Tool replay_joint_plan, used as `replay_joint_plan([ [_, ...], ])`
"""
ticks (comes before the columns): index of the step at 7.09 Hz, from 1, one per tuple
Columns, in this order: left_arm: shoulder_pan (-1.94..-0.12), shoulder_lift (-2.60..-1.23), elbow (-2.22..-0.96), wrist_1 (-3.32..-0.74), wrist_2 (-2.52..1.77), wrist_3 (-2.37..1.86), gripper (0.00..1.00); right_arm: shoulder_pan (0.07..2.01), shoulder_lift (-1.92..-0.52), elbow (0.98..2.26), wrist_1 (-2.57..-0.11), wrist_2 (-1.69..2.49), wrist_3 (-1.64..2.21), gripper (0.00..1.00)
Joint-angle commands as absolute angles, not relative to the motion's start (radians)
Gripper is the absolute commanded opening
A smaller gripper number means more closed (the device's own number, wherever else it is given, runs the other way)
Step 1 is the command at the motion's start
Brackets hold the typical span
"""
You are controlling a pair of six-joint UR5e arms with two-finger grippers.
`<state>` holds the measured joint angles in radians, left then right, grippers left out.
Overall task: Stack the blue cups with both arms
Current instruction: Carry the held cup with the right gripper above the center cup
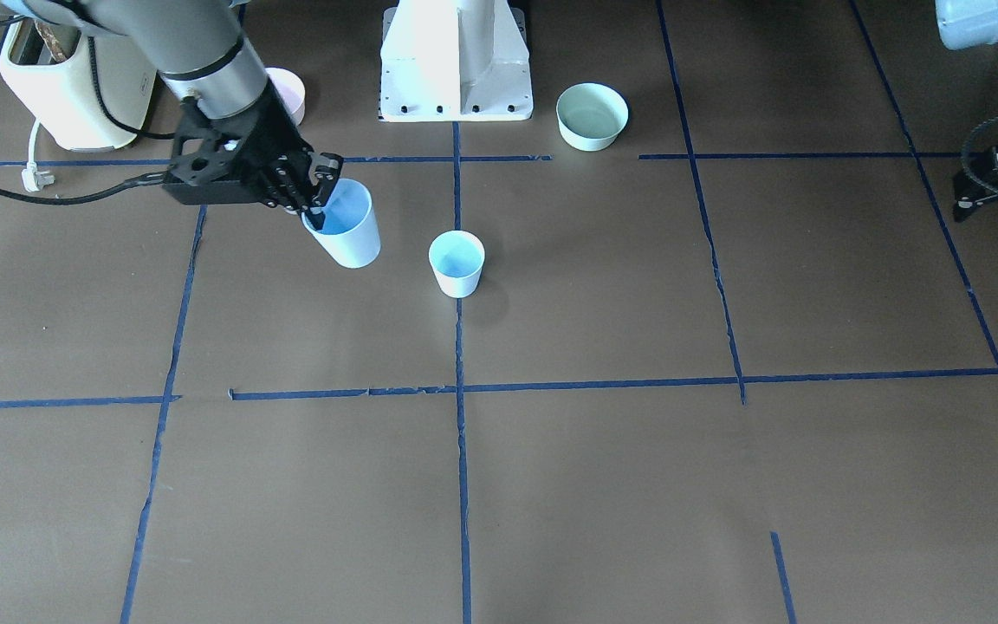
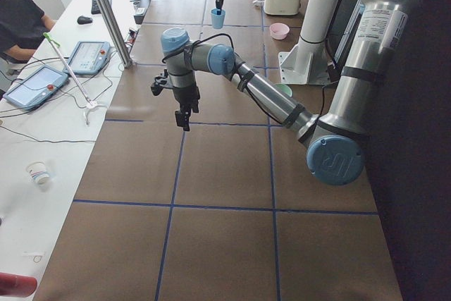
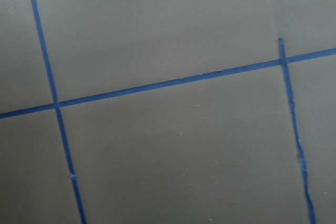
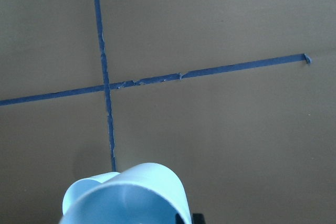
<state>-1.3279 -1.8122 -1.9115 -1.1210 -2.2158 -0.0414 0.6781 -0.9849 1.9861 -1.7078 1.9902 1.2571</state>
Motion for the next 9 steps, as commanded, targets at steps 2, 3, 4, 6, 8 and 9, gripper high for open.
replay_joint_plan([
  [2,-1.407,-1.805,-1.783,-1.193,-2.220,0.106,1.00,0.496,-0.878,1.919,-1.743,1.826,1.322,0.00],
  [3,-1.420,-1.805,-1.754,-1.225,-2.238,0.116,1.00,0.488,-0.846,1.875,-1.743,1.816,1.324,0.00],
  [4,-1.437,-1.805,-1.726,-1.235,-2.253,0.153,1.00,0.485,-0.830,1.850,-1.743,1.816,1.324,0.00],
  [6,-1.440,-1.804,-1.721,-1.235,-2.253,0.161,1.00,0.488,-0.812,1.833,-1.743,1.816,1.325,0.00],
  [8,-1.442,-1.804,-1.720,-1.235,-2.253,0.161,1.00,0.505,-0.810,1.810,-1.740,1.816,1.324,0.00],
  [9,-1.443,-1.804,-1.720,-1.235,-2.253,0.161,1.00,0.505,-0.810,1.792,-1.736,1.816,1.324,0.00],
])
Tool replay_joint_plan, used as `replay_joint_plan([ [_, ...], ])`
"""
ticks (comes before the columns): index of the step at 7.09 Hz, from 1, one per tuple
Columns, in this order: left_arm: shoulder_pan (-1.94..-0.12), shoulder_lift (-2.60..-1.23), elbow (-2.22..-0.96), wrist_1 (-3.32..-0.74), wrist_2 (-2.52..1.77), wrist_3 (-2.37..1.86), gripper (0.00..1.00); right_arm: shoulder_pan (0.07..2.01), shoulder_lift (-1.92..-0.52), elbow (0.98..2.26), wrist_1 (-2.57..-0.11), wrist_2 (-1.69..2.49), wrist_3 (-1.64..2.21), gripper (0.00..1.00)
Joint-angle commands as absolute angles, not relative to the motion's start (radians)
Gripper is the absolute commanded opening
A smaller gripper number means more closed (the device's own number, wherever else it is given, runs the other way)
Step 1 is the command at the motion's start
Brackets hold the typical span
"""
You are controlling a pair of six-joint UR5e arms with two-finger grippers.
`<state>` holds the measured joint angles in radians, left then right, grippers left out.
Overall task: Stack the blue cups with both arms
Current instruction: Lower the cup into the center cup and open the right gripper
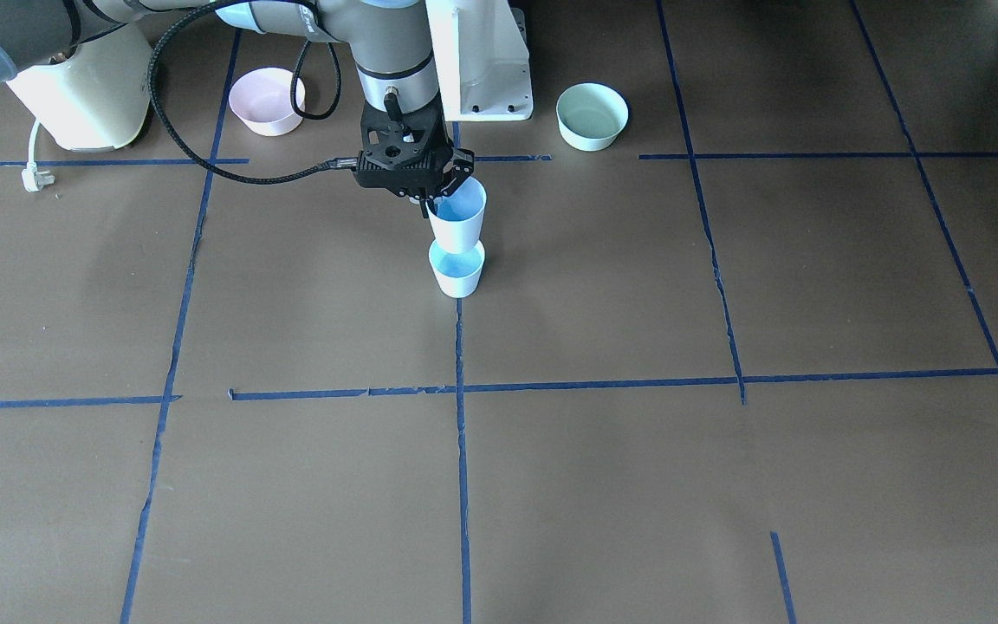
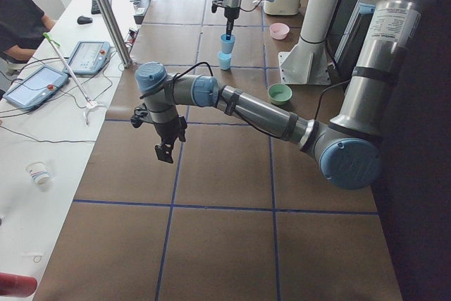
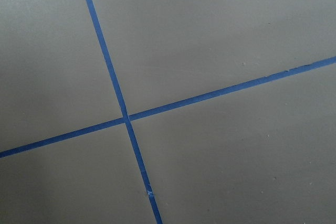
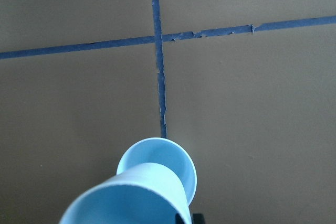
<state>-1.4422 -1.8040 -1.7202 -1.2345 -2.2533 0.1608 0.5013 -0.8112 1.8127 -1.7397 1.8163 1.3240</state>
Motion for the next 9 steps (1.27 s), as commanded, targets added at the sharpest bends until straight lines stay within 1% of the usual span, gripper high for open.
replay_joint_plan([
  [1,-1.447,-1.804,-1.720,-1.235,-2.253,0.161,1.00,0.505,-0.810,1.790,-1.736,1.816,1.324,0.00],
  [2,-1.448,-1.804,-1.720,-1.235,-2.253,0.161,1.00,0.505,-0.810,1.789,-1.736,1.816,1.324,0.00],
  [3,-1.448,-1.804,-1.720,-1.235,-2.253,0.160,1.00,0.505,-0.808,1.787,-1.736,1.816,1.324,0.04],
  [4,-1.448,-1.804,-1.720,-1.233,-2.253,0.160,1.00,0.505,-0.808,1.787,-1.732,1.818,1.324,0.43],
  [5,-1.454,-1.805,-1.720,-1.233,-2.253,0.160,1.00,0.506,-0.807,1.787,-1.732,1.818,1.324,0.97],
  [6,-1.454,-1.805,-1.721,-1.233,-2.255,0.160,1.00,0.506,-0.804,1.787,-1.732,1.818,1.325,0.99],
  [9,-1.456,-1.805,-1.720,-1.233,-2.255,0.160,1.00,0.521,-0.805,1.795,-1.733,1.822,1.321,0.99],
])
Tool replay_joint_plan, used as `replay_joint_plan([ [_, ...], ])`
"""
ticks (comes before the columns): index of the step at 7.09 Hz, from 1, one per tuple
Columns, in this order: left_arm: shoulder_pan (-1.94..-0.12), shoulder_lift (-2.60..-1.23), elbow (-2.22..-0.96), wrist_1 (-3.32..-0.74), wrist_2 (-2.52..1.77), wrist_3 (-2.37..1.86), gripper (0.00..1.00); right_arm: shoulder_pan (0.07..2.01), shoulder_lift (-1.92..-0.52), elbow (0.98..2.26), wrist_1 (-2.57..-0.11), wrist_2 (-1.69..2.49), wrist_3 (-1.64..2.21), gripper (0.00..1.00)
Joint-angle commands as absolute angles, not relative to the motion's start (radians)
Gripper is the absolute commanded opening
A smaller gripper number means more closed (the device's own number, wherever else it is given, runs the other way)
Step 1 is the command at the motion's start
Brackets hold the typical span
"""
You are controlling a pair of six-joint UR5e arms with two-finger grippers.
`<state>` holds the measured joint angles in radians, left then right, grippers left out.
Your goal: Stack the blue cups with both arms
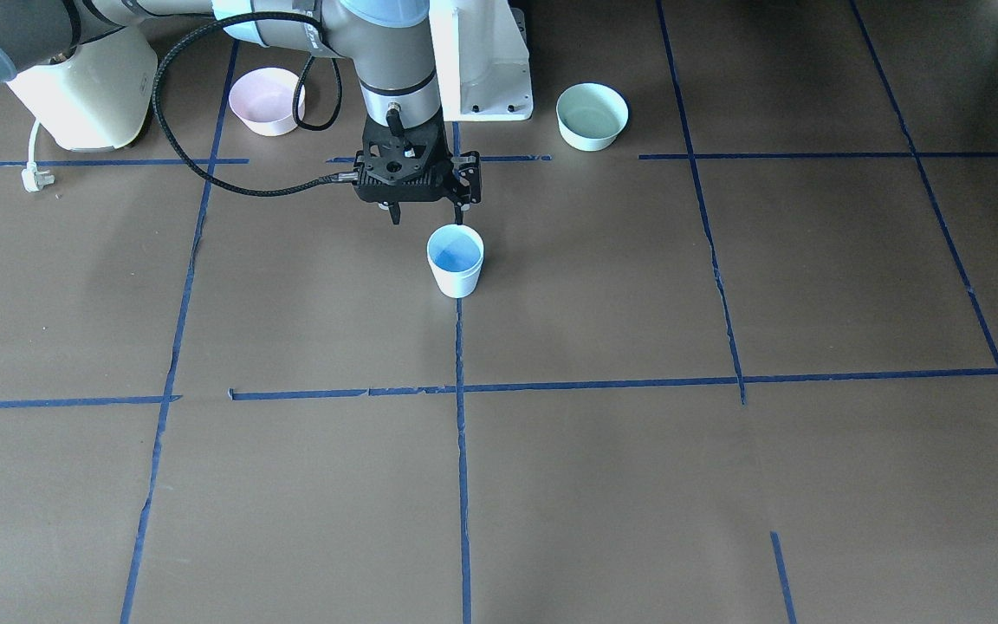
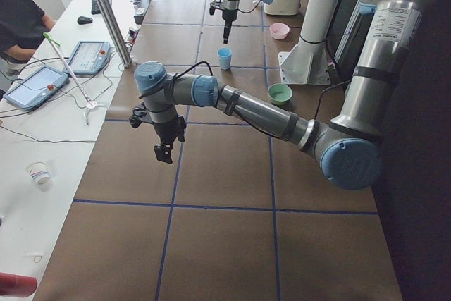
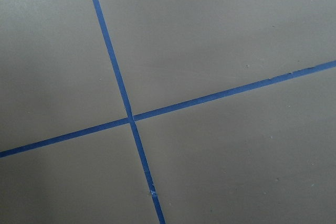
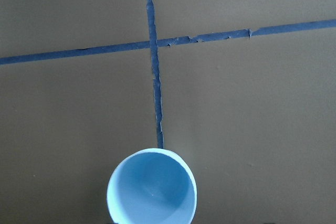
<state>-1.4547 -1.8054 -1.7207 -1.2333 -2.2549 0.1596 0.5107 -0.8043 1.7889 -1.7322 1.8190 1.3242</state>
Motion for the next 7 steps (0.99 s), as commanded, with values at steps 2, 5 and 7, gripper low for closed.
replay_joint_plan([
  [2,-1.463,-1.804,-1.715,-1.233,-2.255,0.161,1.00,0.610,-0.880,1.908,-1.741,1.902,1.299,0.99],
  [5,-1.463,-1.804,-1.713,-1.233,-2.272,0.166,1.00,0.730,-1.069,2.025,-1.738,1.956,1.097,0.99],
  [7,-1.476,-1.804,-1.713,-1.232,-2.289,0.166,1.00,0.866,-1.174,2.042,-1.730,2.076,0.934,0.99],
])
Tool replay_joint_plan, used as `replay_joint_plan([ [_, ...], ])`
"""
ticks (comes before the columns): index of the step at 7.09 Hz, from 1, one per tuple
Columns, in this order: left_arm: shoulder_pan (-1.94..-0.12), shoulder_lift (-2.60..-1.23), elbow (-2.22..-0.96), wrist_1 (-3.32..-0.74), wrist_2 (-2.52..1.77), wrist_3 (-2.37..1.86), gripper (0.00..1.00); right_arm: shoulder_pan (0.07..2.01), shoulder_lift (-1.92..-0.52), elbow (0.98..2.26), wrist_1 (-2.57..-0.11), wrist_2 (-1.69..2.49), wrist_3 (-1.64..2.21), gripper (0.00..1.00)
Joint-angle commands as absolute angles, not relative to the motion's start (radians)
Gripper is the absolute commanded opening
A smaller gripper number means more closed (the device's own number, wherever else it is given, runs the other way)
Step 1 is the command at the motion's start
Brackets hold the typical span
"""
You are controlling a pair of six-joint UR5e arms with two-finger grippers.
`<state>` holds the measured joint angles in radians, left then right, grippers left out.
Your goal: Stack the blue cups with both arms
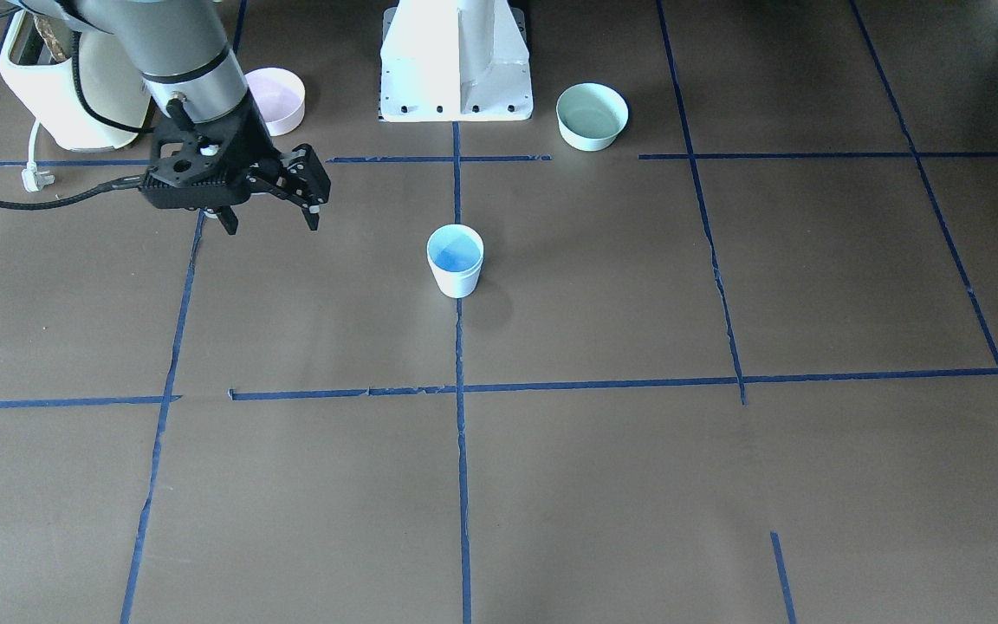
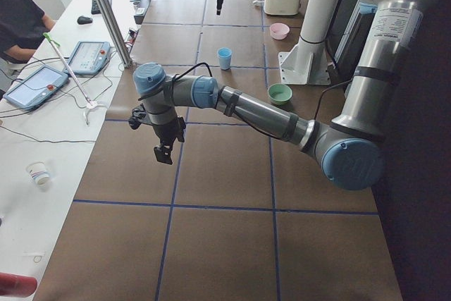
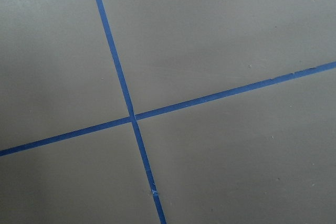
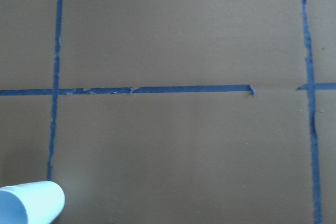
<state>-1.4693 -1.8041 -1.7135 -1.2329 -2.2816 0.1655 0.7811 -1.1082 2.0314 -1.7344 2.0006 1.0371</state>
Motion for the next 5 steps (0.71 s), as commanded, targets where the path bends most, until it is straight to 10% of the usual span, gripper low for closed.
replay_joint_plan([
  [1,-1.494,-1.802,-1.695,-1.230,-2.290,0.167,1.00,0.967,-1.249,2.040,-1.730,2.153,0.785,0.99],
  [5,-1.632,-1.720,-1.536,-1.238,-2.356,0.308,1.00,1.318,-1.443,1.874,-1.732,2.354,0.163,0.99],
])
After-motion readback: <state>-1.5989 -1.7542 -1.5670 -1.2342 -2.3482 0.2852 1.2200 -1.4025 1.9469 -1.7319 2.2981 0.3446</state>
